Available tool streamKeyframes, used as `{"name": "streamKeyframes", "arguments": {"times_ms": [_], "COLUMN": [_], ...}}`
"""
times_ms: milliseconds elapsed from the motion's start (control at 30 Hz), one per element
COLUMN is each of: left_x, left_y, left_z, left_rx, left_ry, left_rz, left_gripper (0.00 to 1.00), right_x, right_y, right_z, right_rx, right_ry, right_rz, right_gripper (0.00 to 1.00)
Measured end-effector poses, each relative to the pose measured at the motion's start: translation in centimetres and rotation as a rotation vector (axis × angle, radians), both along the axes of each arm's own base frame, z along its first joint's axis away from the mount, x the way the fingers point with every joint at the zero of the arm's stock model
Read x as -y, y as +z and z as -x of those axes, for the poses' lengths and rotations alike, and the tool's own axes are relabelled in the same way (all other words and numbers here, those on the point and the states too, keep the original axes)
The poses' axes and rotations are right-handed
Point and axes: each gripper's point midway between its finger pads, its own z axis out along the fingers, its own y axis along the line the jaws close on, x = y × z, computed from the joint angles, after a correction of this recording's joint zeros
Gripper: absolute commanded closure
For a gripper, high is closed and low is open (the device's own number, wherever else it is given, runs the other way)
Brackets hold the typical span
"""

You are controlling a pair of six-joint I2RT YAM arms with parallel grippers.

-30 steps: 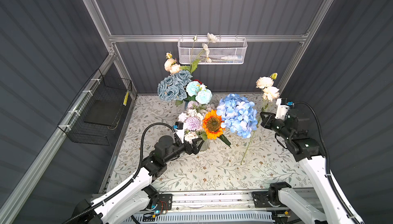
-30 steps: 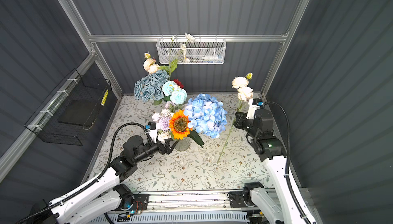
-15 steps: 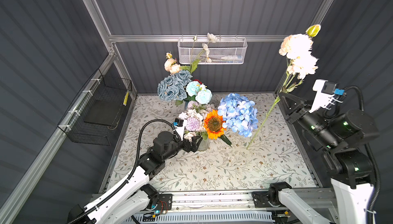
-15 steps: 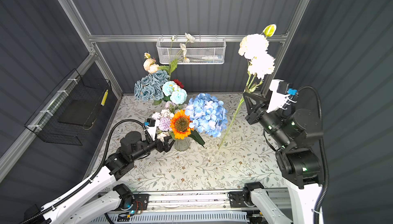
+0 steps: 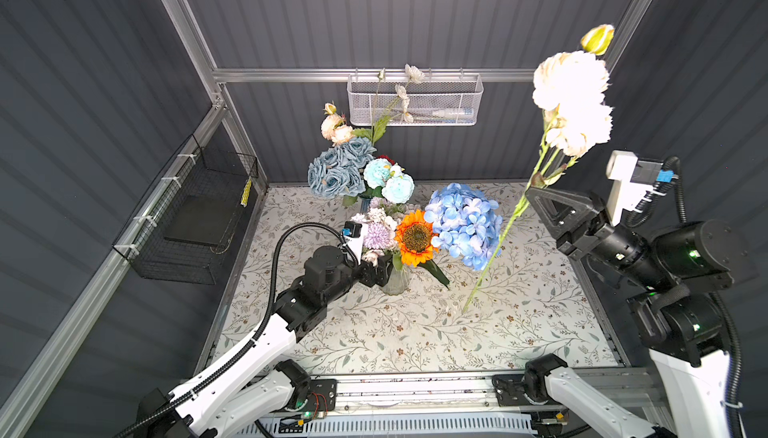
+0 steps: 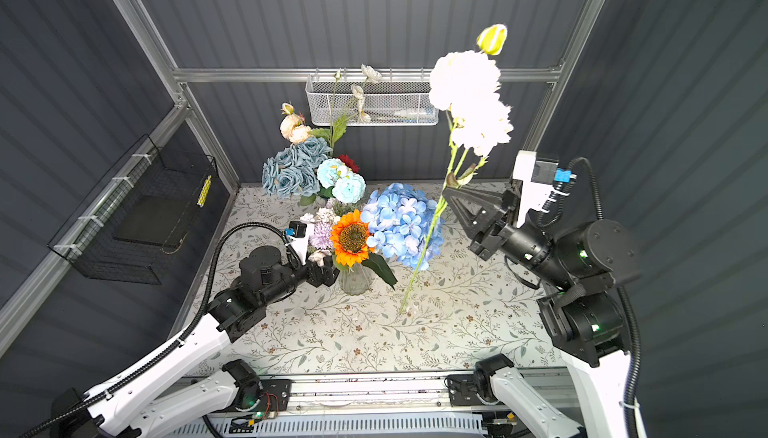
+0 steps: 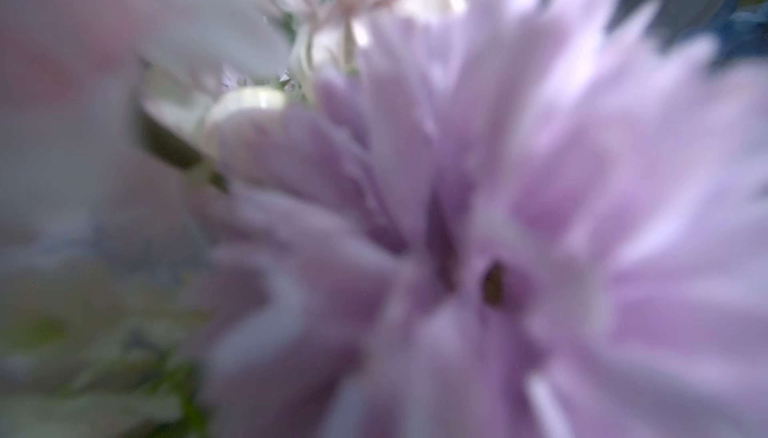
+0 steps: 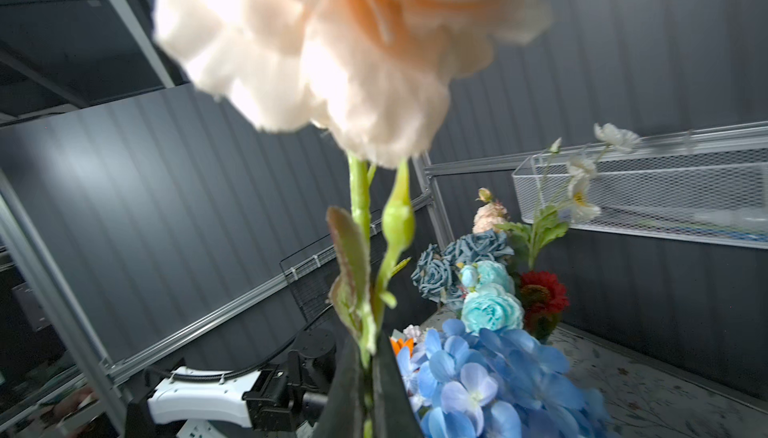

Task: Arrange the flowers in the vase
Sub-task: 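Carry the peach carnations upright over the clear vase with the right gripper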

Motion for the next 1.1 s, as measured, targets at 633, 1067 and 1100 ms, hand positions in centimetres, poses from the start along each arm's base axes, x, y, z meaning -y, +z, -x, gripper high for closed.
{"name": "streamKeyframes", "arguments": {"times_ms": [633,1067,1100], "left_x": [0.6,0.4,0.4], "left_y": [1.3,1.5,1.4], "left_z": [-0.5,-0.4,-0.4], "left_rx": [0.038,0.043,0.041], "left_ry": [-0.010,-0.005,-0.002], "left_rz": [0.040,0.041,0.038], "left_gripper": [0.00,0.01,0.01], "right_x": [-15.0,-21.3,-21.6], "right_y": [-3.1,-9.8,-10.4], "right_z": [2.3,3.8,3.6], "right_rx": [0.236,0.570,0.583], "right_ry": [0.307,0.265,0.255], "right_rz": [0.159,0.284,0.296], "right_gripper": [1.00,1.00,1.00]}}
